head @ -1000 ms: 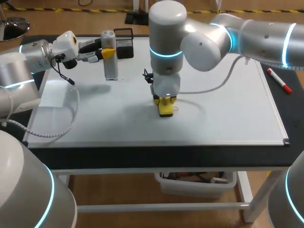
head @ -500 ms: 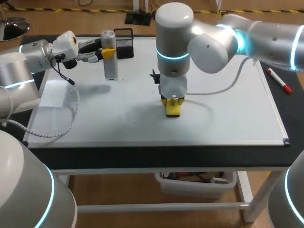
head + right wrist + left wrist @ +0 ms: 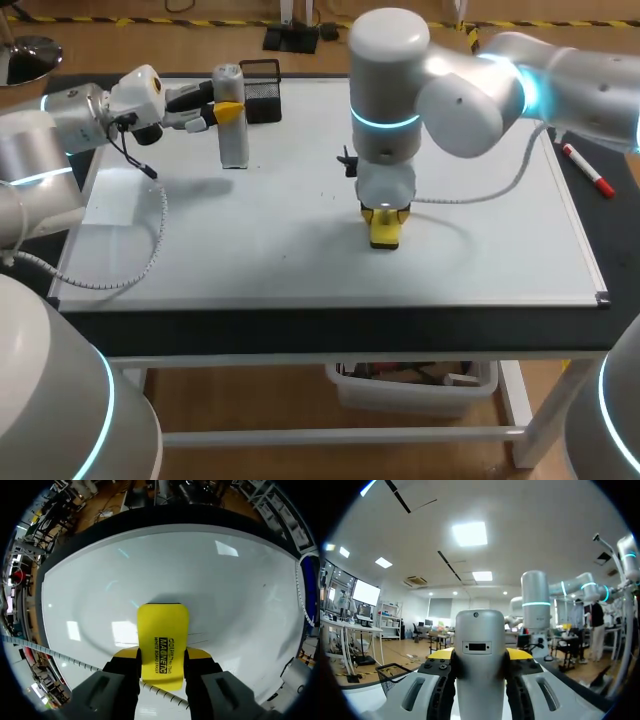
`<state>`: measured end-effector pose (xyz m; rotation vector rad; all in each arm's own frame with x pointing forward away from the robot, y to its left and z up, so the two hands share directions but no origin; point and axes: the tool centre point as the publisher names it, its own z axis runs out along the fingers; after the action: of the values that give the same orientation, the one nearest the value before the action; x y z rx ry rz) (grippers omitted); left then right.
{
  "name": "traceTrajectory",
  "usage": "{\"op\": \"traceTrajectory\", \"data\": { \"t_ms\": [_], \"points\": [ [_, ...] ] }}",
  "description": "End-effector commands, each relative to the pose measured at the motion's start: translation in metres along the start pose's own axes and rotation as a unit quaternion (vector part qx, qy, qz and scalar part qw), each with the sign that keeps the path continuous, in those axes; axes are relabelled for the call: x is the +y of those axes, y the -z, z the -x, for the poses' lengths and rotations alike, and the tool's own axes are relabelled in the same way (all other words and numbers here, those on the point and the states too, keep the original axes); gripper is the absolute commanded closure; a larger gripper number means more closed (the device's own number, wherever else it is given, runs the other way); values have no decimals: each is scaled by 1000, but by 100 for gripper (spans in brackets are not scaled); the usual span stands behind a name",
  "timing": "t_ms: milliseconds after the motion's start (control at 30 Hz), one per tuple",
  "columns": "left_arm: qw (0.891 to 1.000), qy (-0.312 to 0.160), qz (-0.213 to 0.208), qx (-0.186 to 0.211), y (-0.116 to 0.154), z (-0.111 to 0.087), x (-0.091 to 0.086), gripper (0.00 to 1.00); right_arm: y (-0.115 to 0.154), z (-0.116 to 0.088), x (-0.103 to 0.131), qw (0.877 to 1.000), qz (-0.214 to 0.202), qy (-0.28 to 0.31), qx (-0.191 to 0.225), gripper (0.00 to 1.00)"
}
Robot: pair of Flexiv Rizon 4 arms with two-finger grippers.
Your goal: Pick up the inspection probe, press it on each red-marked spot on the whiteboard one by one, put down the probe, pick up the eraser, and wipe off all the red marks.
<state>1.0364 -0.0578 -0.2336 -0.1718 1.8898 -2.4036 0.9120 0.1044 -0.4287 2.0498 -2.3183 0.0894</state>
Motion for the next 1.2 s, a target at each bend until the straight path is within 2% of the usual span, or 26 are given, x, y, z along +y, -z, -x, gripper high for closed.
{"op": "traceTrajectory", "data": {
  "t_ms": [33,267,433,1200],
  "points": [
    [1000,-1,-1,-2,-1,-1,-1,100,-1,-8,1,1000,-4,-1,-2,100],
    [1000,-1,-1,-2,-1,-1,-1,100,11,-14,-8,1000,-14,-6,-2,100],
    [1000,-1,-1,-2,-1,-1,-1,100,29,-19,-23,1000,-21,21,-10,100],
    [1000,-1,-1,-2,-1,-1,-1,100,29,-19,-23,1000,-21,21,-10,100]
  ]
}}
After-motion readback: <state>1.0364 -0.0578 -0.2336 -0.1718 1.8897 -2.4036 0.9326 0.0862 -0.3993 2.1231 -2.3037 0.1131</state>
